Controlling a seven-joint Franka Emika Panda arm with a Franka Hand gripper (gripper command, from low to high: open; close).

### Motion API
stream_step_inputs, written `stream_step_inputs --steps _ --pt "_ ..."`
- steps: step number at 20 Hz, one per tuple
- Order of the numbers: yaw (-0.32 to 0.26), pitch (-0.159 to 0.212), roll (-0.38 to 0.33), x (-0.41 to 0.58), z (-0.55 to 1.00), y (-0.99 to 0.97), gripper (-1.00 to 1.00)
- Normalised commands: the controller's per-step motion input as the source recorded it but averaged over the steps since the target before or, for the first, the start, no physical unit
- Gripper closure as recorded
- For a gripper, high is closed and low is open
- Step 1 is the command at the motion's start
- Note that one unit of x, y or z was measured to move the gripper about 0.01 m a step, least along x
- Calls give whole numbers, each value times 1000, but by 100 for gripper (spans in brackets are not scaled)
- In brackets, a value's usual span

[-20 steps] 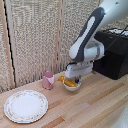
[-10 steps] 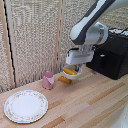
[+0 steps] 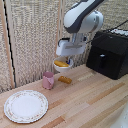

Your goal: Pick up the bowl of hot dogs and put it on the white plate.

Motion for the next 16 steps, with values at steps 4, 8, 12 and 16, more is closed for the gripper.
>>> stream_step_inputs --steps 4,8,12,16 --pt "0 23 0 441 -6 903 100" --pt "0 45 0 483 -71 898 100" --pt "12 71 0 427 -114 917 100" --pt "57 72 -8 230 -264 796 100"
